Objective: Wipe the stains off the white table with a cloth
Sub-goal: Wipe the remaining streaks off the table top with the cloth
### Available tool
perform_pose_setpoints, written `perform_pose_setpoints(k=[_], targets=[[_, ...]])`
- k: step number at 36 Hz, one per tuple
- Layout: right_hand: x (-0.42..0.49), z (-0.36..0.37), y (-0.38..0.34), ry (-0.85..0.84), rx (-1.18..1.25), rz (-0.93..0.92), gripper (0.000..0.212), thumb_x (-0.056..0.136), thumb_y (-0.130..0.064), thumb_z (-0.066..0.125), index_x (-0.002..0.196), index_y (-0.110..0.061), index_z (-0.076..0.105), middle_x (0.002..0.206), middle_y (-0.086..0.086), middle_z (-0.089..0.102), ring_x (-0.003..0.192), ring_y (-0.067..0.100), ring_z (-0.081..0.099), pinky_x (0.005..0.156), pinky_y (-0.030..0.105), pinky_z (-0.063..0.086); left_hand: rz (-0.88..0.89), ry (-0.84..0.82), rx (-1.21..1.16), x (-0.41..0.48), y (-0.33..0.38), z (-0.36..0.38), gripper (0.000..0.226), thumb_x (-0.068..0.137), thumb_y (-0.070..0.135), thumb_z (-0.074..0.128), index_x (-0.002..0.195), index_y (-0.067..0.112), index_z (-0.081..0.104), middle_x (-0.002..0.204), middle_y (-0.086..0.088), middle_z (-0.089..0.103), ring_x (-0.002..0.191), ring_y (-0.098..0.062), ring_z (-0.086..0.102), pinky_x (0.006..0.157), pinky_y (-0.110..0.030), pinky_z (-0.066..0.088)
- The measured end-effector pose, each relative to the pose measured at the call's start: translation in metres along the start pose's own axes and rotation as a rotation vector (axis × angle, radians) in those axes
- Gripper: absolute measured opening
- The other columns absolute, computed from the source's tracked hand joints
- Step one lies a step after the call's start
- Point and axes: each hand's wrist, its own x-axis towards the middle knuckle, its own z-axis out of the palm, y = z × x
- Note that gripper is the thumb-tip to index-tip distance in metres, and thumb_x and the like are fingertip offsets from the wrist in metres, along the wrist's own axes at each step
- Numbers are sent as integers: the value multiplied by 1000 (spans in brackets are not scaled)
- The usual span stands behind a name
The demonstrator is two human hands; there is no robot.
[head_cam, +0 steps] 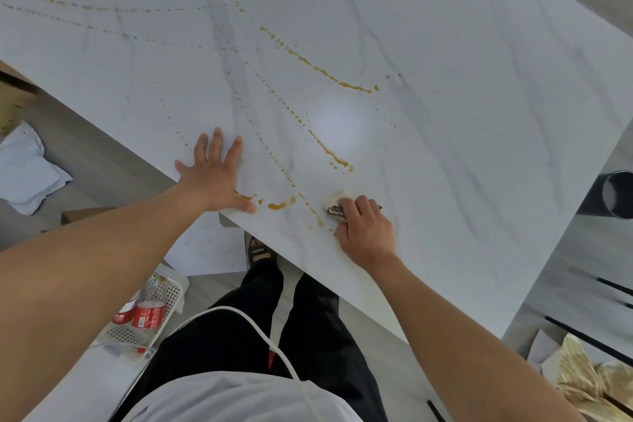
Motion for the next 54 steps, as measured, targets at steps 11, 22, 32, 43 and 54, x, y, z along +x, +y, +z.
perform_pose_setpoints(k=[11, 22, 32, 43, 54], targets=[[-5, 9, -17, 84, -3, 113, 28, 77, -12, 61, 105, -10, 60, 90, 6, 54, 79, 29, 52, 51, 30, 36, 6, 5, 8, -1, 0, 0, 155, 53, 88, 76, 153, 37, -32, 158, -1, -45, 151, -32, -32, 114, -77, 14], [-9, 11, -14, 97, 37, 180, 31, 78, -13, 58, 109, -12, 59, 91, 5, 53, 82, 28, 52, 51, 31, 40, 12, 12, 10, -1, -1, 1, 155, 54, 87, 75, 154, 37, -31, 159, -2, -44, 151, -32, -31, 114, -77, 14], [-25, 15, -20, -18, -29, -102, 25, 80, -22, 51, 103, -17, 58, 88, 1, 52, 75, 25, 53, 49, 29, 36, 17, 15, 9, 1, -2, 2, 155, 52, 88, 75, 154, 37, -31, 159, -2, -44, 151, -33, -31, 113, -78, 15], [-52, 27, -43, -54, -21, -123, 27, 80, -24, 48, 104, -17, 59, 89, -1, 52, 76, 23, 53, 51, 31, 42, 33, 17, -1, 3, -4, 4, 156, 52, 88, 75, 153, 37, -31, 158, -2, -45, 151, -33, -31, 112, -79, 14], [-24, 20, -37, 102, 19, 165, 29, 79, -12, 51, 107, -13, 60, 87, 3, 51, 77, 27, 49, 50, 28, 33, 34, 0, 0, 5, -5, 3, 156, 53, 87, 76, 153, 36, -33, 157, -3, -47, 150, -34, -33, 112, -80, 12]])
